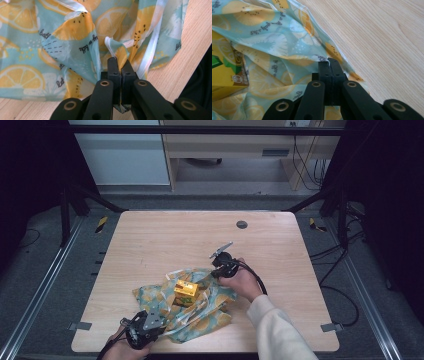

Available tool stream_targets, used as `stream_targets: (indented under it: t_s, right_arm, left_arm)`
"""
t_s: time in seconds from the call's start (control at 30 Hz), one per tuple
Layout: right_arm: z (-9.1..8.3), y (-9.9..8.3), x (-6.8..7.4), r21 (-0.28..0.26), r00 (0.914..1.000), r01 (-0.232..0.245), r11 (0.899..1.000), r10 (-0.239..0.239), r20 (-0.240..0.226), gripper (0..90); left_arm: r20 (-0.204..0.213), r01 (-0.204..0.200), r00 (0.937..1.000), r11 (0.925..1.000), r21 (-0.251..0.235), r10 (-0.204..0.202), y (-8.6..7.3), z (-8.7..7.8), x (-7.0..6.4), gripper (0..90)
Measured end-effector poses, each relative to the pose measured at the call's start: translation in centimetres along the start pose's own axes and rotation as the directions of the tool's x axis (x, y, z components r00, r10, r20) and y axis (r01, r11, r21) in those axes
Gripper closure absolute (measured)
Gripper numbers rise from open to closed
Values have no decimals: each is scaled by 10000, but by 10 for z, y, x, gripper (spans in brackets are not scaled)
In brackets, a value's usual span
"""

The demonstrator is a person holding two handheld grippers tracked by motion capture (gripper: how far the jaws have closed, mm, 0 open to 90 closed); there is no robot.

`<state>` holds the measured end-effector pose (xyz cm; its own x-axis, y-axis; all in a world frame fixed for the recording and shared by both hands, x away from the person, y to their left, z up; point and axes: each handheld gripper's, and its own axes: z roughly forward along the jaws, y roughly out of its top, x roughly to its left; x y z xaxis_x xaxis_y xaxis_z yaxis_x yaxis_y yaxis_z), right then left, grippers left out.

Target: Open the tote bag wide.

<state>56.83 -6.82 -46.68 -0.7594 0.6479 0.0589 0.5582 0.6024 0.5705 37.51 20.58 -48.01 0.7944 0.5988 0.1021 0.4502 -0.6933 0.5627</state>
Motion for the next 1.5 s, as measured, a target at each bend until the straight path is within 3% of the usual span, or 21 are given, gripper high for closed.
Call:
stream_targets:
  t_s: [0.67,1.3,1.5]
  right_arm:
    - [8,-2,-7,-27,9985,-384,9993,385,399,900]
    - [12,-2,-8,65,9977,-247,9997,242,636,896]
    - [-10,0,-3,-611,9960,-267,9978,318,833,653]
  left_arm:
    - [-293,-52,9996,9995,299,61,-8,-7,-1,899]
    - [-455,-63,9989,9997,235,73,-9,-8,-1,898]
    - [-417,-214,9989,9997,144,219,-6,-7,-2,890]
